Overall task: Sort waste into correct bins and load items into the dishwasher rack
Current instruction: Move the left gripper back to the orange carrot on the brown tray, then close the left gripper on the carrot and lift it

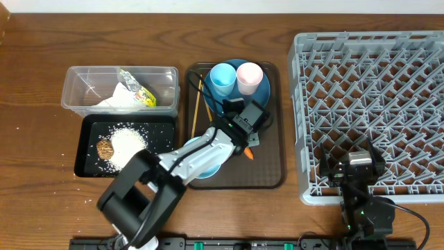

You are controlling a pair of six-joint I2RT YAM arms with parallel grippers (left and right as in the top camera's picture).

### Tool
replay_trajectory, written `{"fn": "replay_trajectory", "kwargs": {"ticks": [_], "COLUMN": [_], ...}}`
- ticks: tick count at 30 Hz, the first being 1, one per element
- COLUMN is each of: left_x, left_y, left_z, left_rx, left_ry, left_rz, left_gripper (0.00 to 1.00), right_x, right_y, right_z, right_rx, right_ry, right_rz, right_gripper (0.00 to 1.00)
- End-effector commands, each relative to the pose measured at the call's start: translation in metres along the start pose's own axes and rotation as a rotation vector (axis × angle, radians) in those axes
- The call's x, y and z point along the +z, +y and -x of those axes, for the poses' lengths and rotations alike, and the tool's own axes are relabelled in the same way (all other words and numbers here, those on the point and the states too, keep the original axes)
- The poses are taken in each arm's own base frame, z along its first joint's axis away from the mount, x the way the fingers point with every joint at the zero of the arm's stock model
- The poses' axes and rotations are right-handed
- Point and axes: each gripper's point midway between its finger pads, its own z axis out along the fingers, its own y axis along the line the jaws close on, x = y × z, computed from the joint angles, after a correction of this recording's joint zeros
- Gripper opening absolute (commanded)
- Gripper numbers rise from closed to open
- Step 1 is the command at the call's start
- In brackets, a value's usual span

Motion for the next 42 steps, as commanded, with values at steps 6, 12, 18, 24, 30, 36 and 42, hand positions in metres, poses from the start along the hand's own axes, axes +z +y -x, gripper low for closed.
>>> {"fn": "replay_trajectory", "kwargs": {"ticks": [6, 12, 18, 24, 30, 36, 42], "left_x": [0.017, 0.016, 0.012, 0.005, 0.004, 0.004, 0.005], "left_y": [0.003, 0.004, 0.009, 0.012, 0.013, 0.014, 0.023], "left_z": [-0.003, -0.004, -0.007, -0.008, -0.008, -0.008, -0.003], "left_rx": [-0.028, -0.027, -0.023, -0.020, -0.020, -0.020, -0.040], "left_ry": [0.004, 0.008, 0.022, 0.031, 0.032, 0.032, 0.037], "left_rz": [0.033, 0.036, 0.056, 0.067, 0.069, 0.071, 0.091], "left_gripper": [0.53, 0.52, 0.52, 0.47, 0.37, 0.37, 0.36], "right_x": [0.000, 0.000, 0.000, 0.000, 0.000, 0.000, 0.000], "right_y": [-0.001, -0.001, -0.001, -0.001, -0.001, -0.001, -0.001], "right_z": [-0.001, -0.001, -0.001, -0.001, -0.001, -0.001, -0.001], "right_rx": [-0.005, -0.006, -0.005, -0.005, -0.005, -0.005, -0.005], "right_ry": [0.005, 0.005, 0.005, 0.005, 0.005, 0.005, 0.005], "right_rz": [-0.003, -0.003, -0.003, -0.003, -0.003, -0.003, -0.003], "right_gripper": [0.99, 0.99, 0.99, 0.99, 0.99, 0.99, 0.99]}}
